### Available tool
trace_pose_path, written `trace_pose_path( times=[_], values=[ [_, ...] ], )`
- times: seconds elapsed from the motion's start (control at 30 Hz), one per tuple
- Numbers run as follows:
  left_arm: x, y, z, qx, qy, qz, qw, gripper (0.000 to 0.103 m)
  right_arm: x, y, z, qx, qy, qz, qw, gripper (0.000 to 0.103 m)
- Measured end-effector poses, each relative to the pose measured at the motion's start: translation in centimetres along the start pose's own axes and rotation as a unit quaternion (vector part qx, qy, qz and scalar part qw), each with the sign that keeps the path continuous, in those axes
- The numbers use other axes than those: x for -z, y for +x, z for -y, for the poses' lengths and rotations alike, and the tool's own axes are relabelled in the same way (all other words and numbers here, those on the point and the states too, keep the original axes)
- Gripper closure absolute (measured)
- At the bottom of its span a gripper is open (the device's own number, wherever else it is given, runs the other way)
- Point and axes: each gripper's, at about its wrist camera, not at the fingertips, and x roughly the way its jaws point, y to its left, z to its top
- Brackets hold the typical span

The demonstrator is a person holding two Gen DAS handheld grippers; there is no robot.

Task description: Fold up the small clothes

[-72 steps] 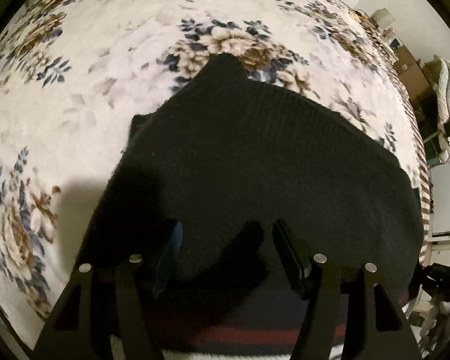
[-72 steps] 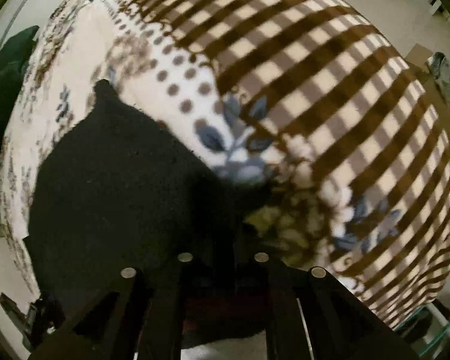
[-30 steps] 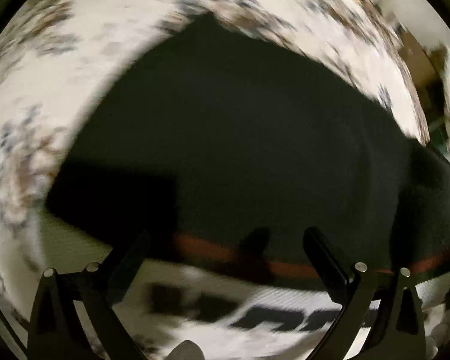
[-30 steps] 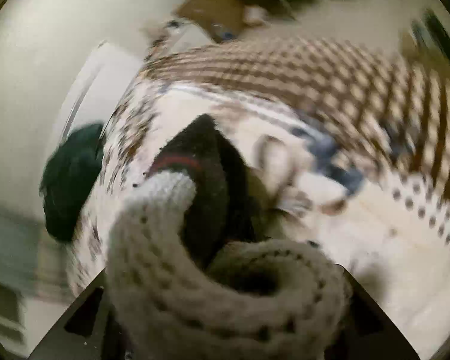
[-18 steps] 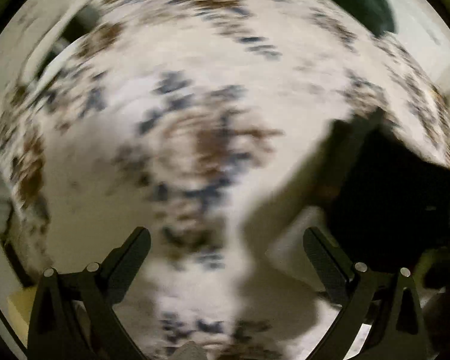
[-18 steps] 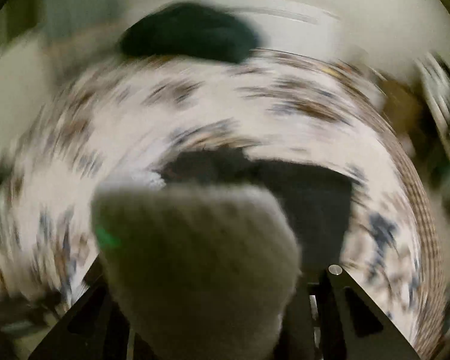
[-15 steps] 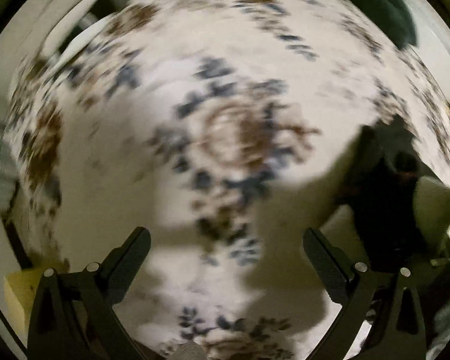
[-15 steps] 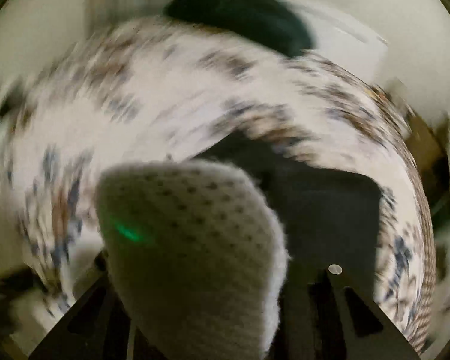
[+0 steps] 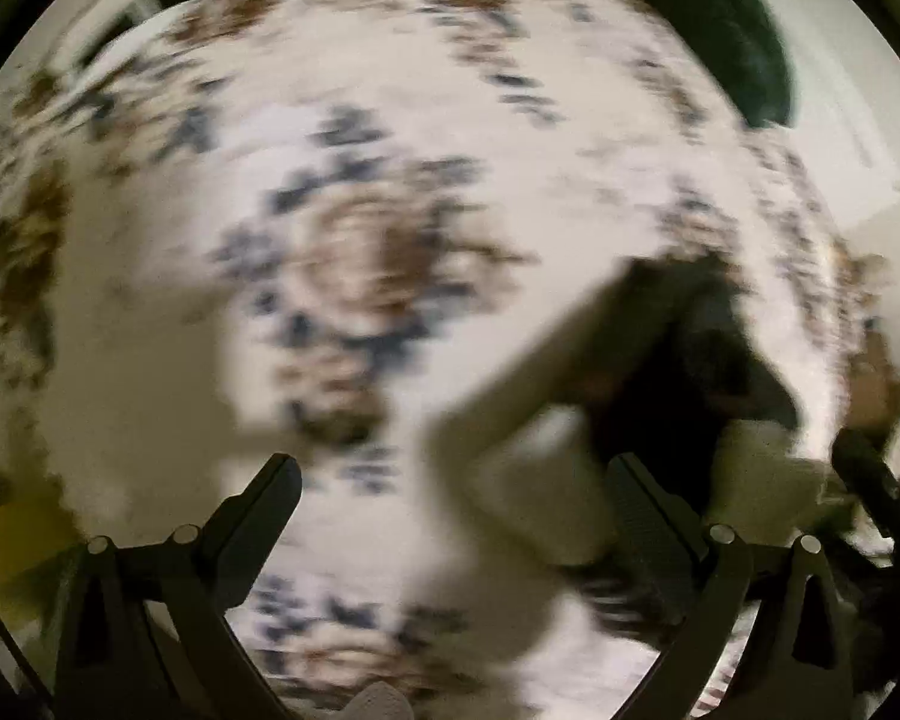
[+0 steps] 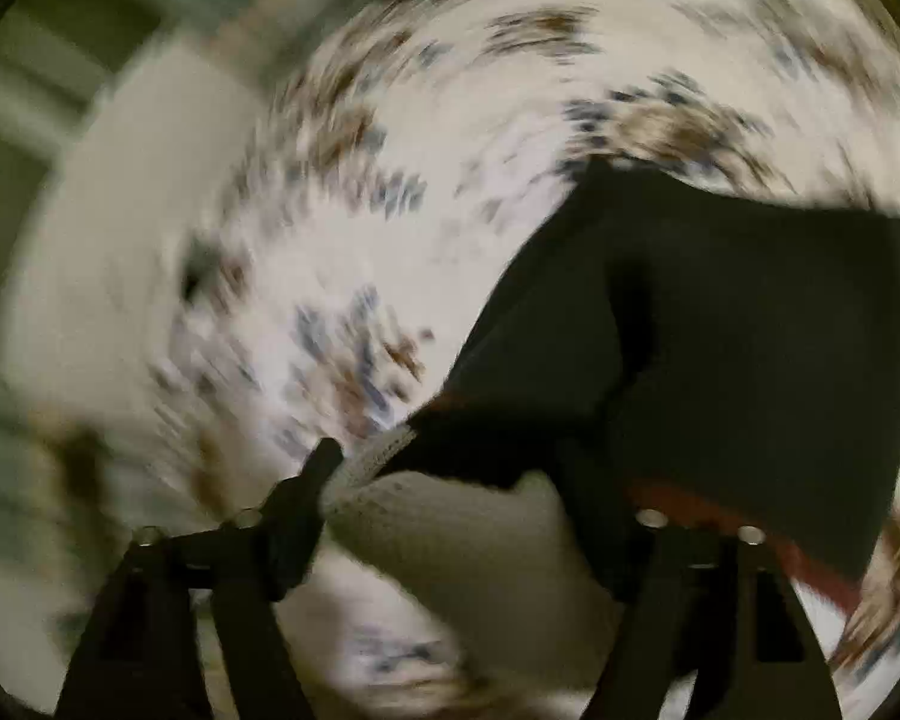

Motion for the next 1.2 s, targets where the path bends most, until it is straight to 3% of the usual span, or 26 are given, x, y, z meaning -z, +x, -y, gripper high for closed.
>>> trace_pose_path(
  times=[0.03, 0.13, 0.2, 0.3, 0.4, 0.47, 0.57, 0.7, 0.77, 0.8, 0.83, 0.87, 0.93, 1.07, 1.13, 1.2],
  values=[
    [-0.1, 0.1, 1.1, 0.015, 0.004, -0.005, 0.9999, 0.000, -0.3, -1.8, 1.8, -0.027, 0.039, 0.008, 0.999, 0.023],
    [-0.4, 1.0, 4.1, 0.043, 0.012, -0.013, 0.9989, 0.000, -1.2, -5.7, 6.5, -0.050, 0.113, 0.031, 0.992, 0.023],
    [-0.4, 1.8, 5.6, 0.061, 0.003, -0.018, 0.9980, 0.000, -1.4, -7.4, 9.0, -0.031, 0.132, 0.043, 0.990, 0.023],
    [-0.7, 2.9, 6.2, 0.079, -0.028, -0.036, 0.9958, 0.000, -0.9, -8.7, 12.7, 0.033, 0.155, 0.048, 0.986, 0.023],
    [-0.6, 1.6, 5.7, 0.079, -0.047, -0.017, 0.9956, 0.000, 0.3, -8.9, 16.4, 0.062, 0.192, 0.041, 0.979, 0.023],
    [-0.1, 0.2, 5.4, 0.073, -0.053, -0.003, 0.9959, 0.000, 0.8, -8.8, 17.6, 0.062, 0.203, 0.036, 0.977, 0.023],
    [0.6, 0.0, 5.5, 0.094, -0.070, -0.007, 0.9931, 0.000, 0.9, -8.3, 17.9, 0.069, 0.188, 0.028, 0.979, 0.023],
    [1.1, 2.8, 8.6, 0.113, -0.063, -0.029, 0.9912, 0.000, 0.9, -6.9, 18.8, 0.067, 0.194, 0.012, 0.979, 0.023],
    [1.3, 5.3, 10.2, 0.097, -0.053, -0.035, 0.9933, 0.000, 0.8, -6.5, 19.3, 0.073, 0.196, 0.009, 0.978, 0.023],
    [1.5, 7.1, 10.9, 0.089, -0.047, -0.037, 0.9943, 0.011, 0.7, -6.2, 19.5, 0.079, 0.194, 0.007, 0.978, 0.023],
    [1.8, 8.0, 11.2, 0.087, -0.041, -0.036, 0.9947, 0.055, 0.7, -6.2, 19.6, 0.084, 0.193, 0.007, 0.978, 0.023],
    [2.0, 8.9, 11.4, 0.090, -0.033, -0.034, 0.9948, 0.075, 0.7, -6.3, 19.7, 0.089, 0.191, 0.007, 0.978, 0.023],
    [2.4, 8.4, 10.6, 0.101, -0.041, -0.006, 0.9940, 0.078, 0.7, -6.7, 20.1, 0.100, 0.188, 0.006, 0.977, 0.023],
    [2.7, 3.0, 7.3, 0.122, -0.062, 0.080, 0.9873, 0.080, 0.5, -7.3, 20.7, 0.109, 0.181, 0.000, 0.977, 0.023],
    [2.1, 0.7, 4.1, 0.105, -0.086, 0.129, 0.9823, 0.080, 0.3, -7.6, 20.9, 0.112, 0.177, -0.006, 0.978, 0.023],
    [1.7, 1.8, 1.6, 0.082, -0.103, 0.132, 0.9824, 0.080, 0.1, -7.7, 21.0, 0.111, 0.173, -0.011, 0.979, 0.023]
  ],
)
